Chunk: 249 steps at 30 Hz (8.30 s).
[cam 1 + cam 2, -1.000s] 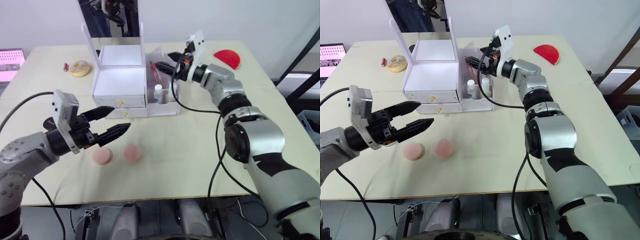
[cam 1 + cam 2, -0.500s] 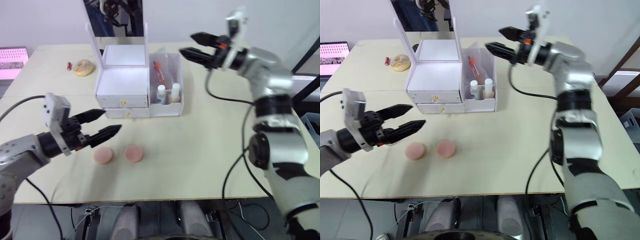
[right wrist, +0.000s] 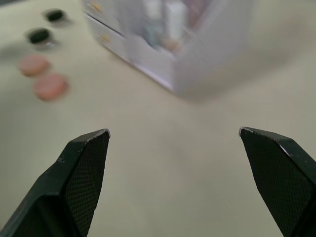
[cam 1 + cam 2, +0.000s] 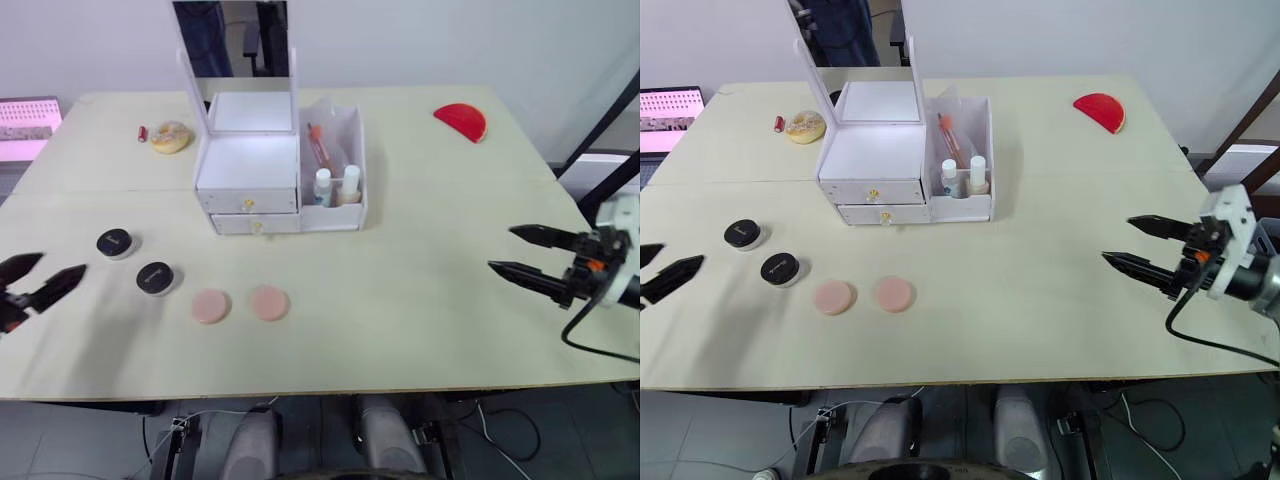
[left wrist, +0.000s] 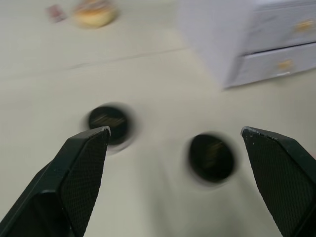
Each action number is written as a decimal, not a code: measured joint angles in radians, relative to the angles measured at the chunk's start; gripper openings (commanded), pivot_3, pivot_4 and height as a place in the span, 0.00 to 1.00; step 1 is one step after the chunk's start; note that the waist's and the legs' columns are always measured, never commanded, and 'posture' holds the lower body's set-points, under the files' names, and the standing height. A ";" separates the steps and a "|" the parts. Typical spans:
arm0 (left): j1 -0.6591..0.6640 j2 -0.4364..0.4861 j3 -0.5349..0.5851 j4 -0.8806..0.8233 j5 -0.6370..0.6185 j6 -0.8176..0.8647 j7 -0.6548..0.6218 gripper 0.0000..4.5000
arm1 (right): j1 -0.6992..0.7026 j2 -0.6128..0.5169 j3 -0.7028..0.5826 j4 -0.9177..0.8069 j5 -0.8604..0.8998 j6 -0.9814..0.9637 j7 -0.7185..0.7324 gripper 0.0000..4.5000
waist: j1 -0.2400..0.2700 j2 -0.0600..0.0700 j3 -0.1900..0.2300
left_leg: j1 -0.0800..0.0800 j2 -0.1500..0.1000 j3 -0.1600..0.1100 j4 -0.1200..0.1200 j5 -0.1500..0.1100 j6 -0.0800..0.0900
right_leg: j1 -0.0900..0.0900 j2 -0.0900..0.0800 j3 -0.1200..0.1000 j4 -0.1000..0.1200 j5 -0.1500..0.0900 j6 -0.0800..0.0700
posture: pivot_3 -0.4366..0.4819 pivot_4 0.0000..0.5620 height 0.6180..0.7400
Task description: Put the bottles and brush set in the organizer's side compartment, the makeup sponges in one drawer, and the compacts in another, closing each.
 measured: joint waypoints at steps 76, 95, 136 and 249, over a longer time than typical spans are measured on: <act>-0.384 -0.881 -0.799 -0.383 0.559 -0.170 0.863 0.58 | -0.462 0.267 0.481 -0.283 0.274 0.199 -0.393 1.00 | 0.034 -0.006 -0.004 | 0.001 -0.001 -0.004 -0.001 0.000 0.000 | 0.006 0.001 -0.001 -0.001 0.004 -0.002 | 0.48 0.27 1.00; -0.288 -0.859 -0.811 -0.432 0.560 -0.239 0.810 0.06 | -0.466 0.264 0.478 -0.284 0.277 0.198 -0.402 1.00 | 0.030 -0.006 -0.004 | 0.001 -0.001 -0.004 -0.002 0.000 0.000 | 0.005 0.001 -0.001 -0.001 0.003 -0.001 | 0.48 0.27 1.00; 0.081 -0.761 -0.822 -0.734 0.523 -0.246 0.693 0.74 | -0.493 0.266 0.483 -0.240 0.256 0.158 -0.371 1.00 | 0.032 -0.006 -0.004 | -0.001 -0.001 -0.004 -0.003 0.000 0.000 | 0.002 0.000 -0.001 -0.001 0.000 0.002 | 0.48 0.27 1.00; -0.282 -0.571 -0.896 -0.977 0.263 0.976 0.810 0.99 | -0.354 0.093 0.373 -0.363 0.416 0.215 -0.396 1.00 | 0.033 -0.006 -0.003 | 0.000 -0.001 -0.003 -0.001 0.000 0.000 | 0.003 0.001 0.000 0.000 0.002 -0.001 | 0.48 0.27 1.00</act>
